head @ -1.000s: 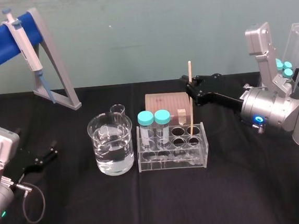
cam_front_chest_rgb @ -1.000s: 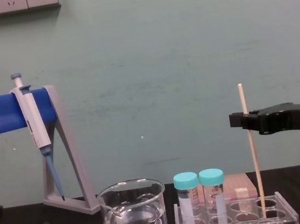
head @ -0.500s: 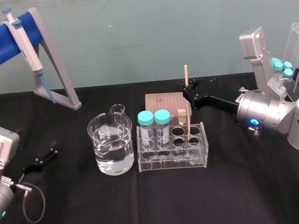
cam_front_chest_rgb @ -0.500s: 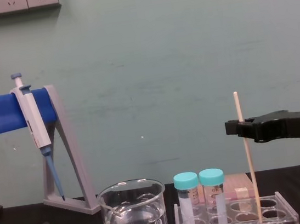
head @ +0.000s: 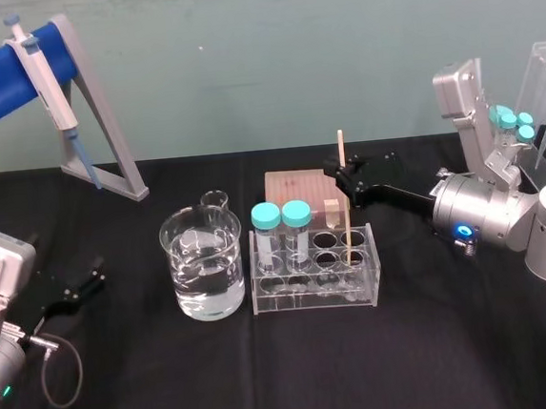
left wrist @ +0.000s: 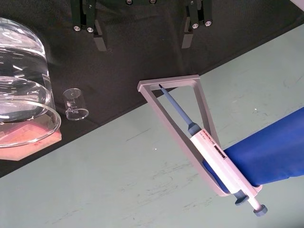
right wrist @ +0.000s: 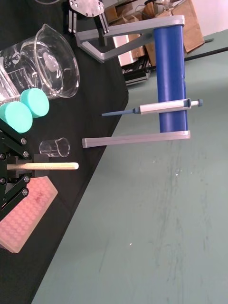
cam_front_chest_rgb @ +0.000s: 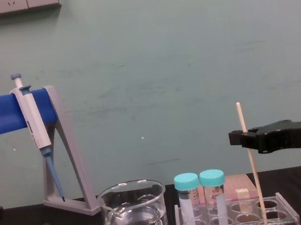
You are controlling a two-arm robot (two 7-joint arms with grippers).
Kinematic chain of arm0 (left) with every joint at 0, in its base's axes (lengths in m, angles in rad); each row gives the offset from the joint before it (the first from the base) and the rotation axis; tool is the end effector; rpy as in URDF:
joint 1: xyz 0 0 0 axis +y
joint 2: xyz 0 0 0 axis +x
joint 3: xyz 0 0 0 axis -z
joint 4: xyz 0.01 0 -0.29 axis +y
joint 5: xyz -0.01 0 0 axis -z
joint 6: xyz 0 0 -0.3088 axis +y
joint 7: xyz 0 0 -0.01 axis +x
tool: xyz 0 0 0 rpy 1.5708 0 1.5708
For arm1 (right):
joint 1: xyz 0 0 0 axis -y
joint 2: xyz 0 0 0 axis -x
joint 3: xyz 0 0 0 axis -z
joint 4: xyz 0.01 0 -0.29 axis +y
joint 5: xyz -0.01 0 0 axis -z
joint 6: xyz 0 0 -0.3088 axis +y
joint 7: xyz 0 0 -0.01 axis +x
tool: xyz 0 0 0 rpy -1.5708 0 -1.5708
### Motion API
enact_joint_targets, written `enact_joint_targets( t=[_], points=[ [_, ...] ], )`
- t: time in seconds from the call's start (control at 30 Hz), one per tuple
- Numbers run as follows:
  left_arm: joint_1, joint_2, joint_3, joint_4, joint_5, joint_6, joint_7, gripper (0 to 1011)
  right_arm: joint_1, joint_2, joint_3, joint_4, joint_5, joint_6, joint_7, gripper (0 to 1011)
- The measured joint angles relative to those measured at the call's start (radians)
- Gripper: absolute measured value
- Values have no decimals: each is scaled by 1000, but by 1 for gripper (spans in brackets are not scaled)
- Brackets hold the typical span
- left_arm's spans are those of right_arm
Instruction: Hold the thermometer with one hand and immerse one end into the beaker, then reinsert it into the test tube rack.
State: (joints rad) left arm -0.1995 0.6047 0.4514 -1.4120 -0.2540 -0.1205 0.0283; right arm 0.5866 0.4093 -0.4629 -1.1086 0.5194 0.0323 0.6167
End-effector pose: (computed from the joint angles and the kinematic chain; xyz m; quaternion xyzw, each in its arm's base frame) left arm 0.3581 0.0827 -0.3023 0.1415 -0.1324 0.5799 0.7913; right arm 0.4694 -0.0564 -0.2363 -0.0403 0.0110 -0.3723 0.9272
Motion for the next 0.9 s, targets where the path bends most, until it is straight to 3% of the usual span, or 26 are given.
enact_joint_targets(
  t=[0.53,0.9],
  points=[
    [0,0,0,0,0,0,0,1004,-1,-14,2,24,-9,15,0,48],
    [0,0,0,0,0,0,0,1004,-6,-14,8,21,-13,25,-10,383]
  ],
)
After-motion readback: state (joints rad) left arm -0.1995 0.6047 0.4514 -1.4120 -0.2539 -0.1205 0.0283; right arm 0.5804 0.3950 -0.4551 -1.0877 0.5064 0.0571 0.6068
